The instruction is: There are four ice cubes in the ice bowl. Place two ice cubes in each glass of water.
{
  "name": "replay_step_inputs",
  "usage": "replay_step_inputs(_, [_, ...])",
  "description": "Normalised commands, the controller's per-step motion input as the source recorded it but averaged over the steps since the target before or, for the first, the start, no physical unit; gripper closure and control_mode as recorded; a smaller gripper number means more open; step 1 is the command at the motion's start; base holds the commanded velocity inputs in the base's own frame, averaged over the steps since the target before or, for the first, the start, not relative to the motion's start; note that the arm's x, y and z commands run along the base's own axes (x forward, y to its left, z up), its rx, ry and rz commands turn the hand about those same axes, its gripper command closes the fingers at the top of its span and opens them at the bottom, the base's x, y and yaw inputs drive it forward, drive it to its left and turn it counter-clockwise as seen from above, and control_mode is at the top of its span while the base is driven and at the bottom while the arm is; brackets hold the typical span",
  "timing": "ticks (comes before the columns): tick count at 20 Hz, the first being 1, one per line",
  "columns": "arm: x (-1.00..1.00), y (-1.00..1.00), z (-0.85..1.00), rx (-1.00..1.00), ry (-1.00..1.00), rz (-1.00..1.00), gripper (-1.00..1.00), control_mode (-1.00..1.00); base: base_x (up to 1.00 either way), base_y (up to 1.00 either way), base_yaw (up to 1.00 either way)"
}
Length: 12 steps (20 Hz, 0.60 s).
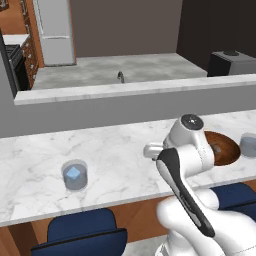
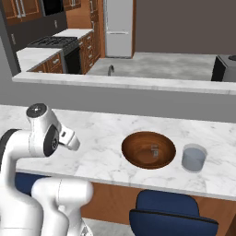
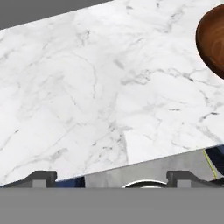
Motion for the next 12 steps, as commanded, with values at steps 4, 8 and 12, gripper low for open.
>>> replay_step_inputs(4, [-0.06, -1.0, 0.12, 0.01, 0.27, -0.48, -1.0, -1.0, 0.0, 0.0, 0.0])
replay_step_inputs(8, [-0.12, -1.0, 0.0, 0.0, 0.12, -0.4, -1.0, -1.0, 0.0, 0.0, 0.0])
replay_step_inputs(12, [-0.18, -1.0, 0.0, 0.0, 0.14, -0.33, -1.0, -1.0, 0.0, 0.0, 0.0])
